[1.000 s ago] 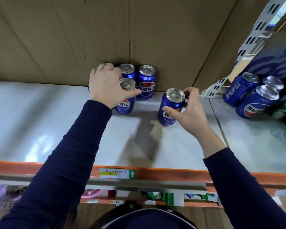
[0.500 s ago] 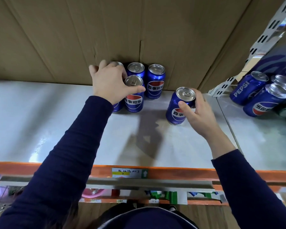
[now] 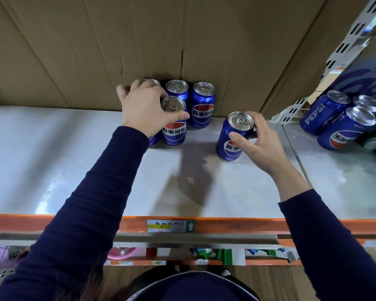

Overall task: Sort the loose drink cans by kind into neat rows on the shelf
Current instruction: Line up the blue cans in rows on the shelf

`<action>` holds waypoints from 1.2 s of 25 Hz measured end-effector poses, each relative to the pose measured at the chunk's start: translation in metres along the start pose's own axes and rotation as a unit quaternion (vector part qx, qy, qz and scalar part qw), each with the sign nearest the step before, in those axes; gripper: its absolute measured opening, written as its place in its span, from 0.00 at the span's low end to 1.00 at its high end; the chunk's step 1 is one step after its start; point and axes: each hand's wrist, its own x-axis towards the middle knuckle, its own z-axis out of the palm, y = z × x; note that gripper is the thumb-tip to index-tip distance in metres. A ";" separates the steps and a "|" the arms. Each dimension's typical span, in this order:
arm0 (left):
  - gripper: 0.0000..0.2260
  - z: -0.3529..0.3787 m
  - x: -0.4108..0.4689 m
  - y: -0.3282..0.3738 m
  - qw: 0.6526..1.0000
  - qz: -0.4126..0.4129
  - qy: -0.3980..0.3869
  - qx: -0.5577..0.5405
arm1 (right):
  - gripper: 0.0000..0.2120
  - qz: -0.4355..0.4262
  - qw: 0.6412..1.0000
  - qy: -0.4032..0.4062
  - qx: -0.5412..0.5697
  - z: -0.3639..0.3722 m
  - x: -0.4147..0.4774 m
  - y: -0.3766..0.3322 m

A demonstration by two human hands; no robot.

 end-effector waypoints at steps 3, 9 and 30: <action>0.25 0.004 -0.020 0.000 0.993 0.053 0.100 -0.039 | 0.19 -0.020 0.999 0.018 -0.018 0.008 0.010 -0.008; 0.09 0.037 -0.091 -0.018 0.977 0.129 -0.067 -0.157 | 0.24 -0.064 0.995 0.026 -0.066 0.040 0.046 -0.039; 0.09 0.090 -0.067 0.138 0.937 0.191 -0.131 -0.261 | 0.12 0.032 0.950 0.250 -0.185 -0.127 -0.013 0.077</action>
